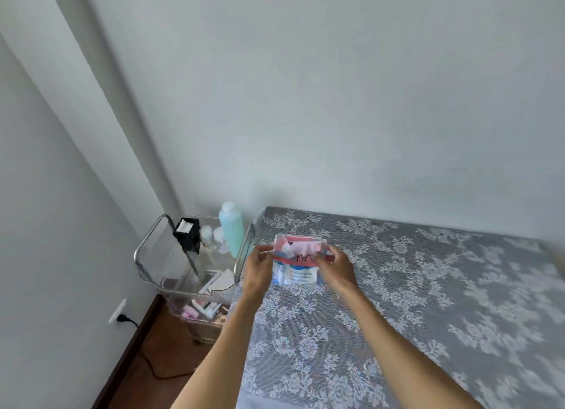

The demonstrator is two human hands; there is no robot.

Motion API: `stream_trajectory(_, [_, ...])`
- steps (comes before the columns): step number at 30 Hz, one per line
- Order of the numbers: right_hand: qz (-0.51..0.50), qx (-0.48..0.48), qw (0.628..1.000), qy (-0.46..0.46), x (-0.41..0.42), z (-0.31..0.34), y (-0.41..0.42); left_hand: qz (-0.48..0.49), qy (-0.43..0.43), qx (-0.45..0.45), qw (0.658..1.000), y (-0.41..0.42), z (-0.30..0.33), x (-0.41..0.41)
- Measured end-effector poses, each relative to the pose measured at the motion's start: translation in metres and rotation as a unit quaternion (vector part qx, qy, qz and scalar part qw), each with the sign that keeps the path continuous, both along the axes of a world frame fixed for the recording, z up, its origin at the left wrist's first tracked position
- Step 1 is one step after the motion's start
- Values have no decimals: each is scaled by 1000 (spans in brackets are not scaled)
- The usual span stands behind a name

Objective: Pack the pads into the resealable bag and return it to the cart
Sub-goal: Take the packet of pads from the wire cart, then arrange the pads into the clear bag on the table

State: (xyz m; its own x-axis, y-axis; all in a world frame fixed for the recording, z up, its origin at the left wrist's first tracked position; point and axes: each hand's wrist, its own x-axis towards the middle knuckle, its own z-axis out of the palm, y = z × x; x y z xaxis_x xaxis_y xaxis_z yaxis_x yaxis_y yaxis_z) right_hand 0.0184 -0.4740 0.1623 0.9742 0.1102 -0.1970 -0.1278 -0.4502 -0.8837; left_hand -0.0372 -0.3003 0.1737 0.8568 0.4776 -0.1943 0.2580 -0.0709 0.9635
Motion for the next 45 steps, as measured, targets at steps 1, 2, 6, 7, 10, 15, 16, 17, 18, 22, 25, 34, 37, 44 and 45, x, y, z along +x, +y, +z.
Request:
stream_trajectory(1, [-3,3,1000,-1,-1,-2,-19,-4,4,-10,1000,-14,-5,2])
stream_trajectory(2, [-6,8,1000,3,-2,-3,-38,-9,10,-26,1000,-28,-10,3])
stream_trajectory(6, [-18,47,998,29,-14,-5,-101,-31,30,-118,992,-82,-28,7])
stream_trajectory(7, [-19,61,997,38,-18,-6,-114,-32,42,-144,988,-93,-33,7])
stream_trajectory(10, [-16,97,992,82,-26,-18,-150,-42,91,-199,975,-118,-48,2])
stream_trajectory(15, [-62,180,953,237,-34,-58,-194,-101,192,-223,950,-143,-71,-14])
stream_trajectory(16, [-80,193,941,265,-34,-66,-200,-108,206,-229,945,-147,-75,-15])
stream_trajectory(17, [-91,200,932,288,-34,-74,-205,-107,218,-237,941,-150,-81,-16])
stream_trajectory(18, [-96,201,926,306,-34,-82,-210,-104,228,-245,937,-153,-87,-16])
stream_trajectory(22, [-103,205,910,346,-31,-103,-219,-107,244,-285,921,-160,-107,-18])
stream_trajectory(25, [-110,230,896,363,-28,-112,-223,-95,249,-321,909,-159,-120,-20])
stream_trajectory(34, [-115,283,877,372,-26,-124,-230,-144,147,-237,950,-165,-144,-32])
stream_trajectory(37, [-107,267,885,367,-24,-124,-230,-136,147,-127,971,-168,-150,-33])
stream_trajectory(44, [5,-74,995,72,-27,-114,-220,-111,137,-34,984,-172,-156,-29])
stream_trajectory(45, [2,-110,994,-4,-29,-113,-218,-102,138,-38,984,-172,-156,-29])
